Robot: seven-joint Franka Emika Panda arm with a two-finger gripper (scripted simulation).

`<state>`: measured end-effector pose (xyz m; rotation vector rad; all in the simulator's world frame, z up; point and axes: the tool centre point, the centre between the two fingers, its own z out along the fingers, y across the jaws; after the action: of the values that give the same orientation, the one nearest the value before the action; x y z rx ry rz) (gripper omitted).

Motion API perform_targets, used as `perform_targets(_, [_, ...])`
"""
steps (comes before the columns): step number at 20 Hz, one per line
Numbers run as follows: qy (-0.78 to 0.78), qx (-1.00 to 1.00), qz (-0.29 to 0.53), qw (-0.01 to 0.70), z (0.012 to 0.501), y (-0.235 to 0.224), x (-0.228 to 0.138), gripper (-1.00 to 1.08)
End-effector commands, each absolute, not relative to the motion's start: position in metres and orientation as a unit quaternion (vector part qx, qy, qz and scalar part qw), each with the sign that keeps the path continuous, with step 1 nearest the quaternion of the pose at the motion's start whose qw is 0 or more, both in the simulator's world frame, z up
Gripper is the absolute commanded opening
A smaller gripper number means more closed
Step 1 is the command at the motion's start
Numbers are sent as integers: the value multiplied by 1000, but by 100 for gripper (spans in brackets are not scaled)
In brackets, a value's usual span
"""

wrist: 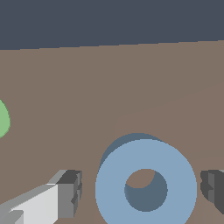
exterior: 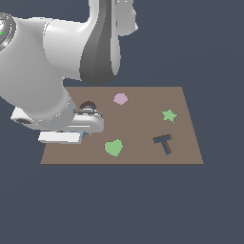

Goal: Insert a designated object into the corresponding slot on a board.

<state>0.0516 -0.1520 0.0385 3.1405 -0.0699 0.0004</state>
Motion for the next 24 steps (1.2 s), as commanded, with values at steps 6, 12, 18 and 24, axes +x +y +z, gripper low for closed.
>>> perform_targets(6, [-22, 1000, 0, 0, 30, -152, 52, -100])
perform_targets(12, [-22, 1000, 0, 0, 30, -152, 52, -100])
perform_targets(18, [-19, 1000, 0, 0, 31, -152, 52, -100])
perform_targets(24, [11, 1000, 0, 0, 31, -148, 50, -100])
